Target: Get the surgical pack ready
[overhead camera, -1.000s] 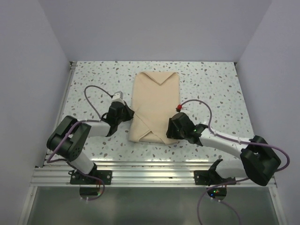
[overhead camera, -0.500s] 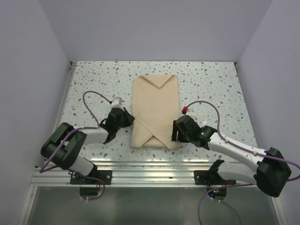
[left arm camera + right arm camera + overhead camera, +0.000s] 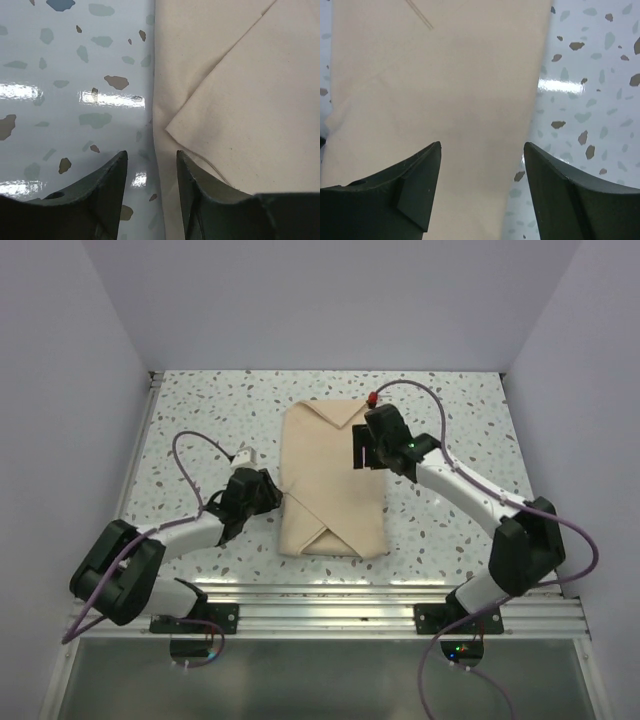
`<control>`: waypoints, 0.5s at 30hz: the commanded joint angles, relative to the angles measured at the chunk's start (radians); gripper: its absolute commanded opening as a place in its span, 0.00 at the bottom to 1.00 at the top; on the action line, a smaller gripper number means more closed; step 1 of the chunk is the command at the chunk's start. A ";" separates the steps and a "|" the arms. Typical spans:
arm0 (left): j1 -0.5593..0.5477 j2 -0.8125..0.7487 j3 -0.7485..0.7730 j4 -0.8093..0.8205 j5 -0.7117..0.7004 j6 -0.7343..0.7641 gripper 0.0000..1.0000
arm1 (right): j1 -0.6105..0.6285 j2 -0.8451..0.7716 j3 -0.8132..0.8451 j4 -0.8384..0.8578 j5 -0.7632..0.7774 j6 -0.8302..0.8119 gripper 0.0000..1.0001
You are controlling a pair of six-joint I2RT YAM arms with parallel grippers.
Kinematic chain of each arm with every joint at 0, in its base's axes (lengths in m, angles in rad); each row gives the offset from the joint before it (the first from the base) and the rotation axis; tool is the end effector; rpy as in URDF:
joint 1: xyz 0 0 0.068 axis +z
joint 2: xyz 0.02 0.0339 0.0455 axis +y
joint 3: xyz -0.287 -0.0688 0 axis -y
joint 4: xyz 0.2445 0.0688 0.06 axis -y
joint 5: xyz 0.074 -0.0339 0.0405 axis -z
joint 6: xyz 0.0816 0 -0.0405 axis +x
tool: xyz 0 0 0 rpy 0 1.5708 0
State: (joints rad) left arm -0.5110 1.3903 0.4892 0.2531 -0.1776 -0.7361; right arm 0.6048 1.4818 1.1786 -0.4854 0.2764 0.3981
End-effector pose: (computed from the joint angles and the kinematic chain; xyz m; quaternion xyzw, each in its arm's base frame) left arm 0.2603 -0.1294 0.1482 -0.1394 0.8818 -0.1945 0.4064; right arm 0.3032 0.1825 0.2754 -0.0422 0.9162 0.0698 0.3923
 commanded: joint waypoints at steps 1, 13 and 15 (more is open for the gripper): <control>0.000 -0.094 0.041 -0.096 -0.030 0.047 0.48 | -0.040 0.165 0.155 0.019 -0.112 -0.068 0.70; -0.032 -0.341 0.067 -0.353 -0.015 0.092 0.53 | -0.118 0.584 0.621 -0.067 -0.112 -0.075 0.69; -0.014 -0.266 0.150 -0.360 -0.048 0.124 0.59 | -0.157 0.577 0.602 -0.026 -0.164 -0.050 0.68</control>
State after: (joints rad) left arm -0.5407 1.0622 0.5320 -0.0574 -0.1730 -0.6830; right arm 0.5190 2.0747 1.7393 -0.5095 0.1627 0.3393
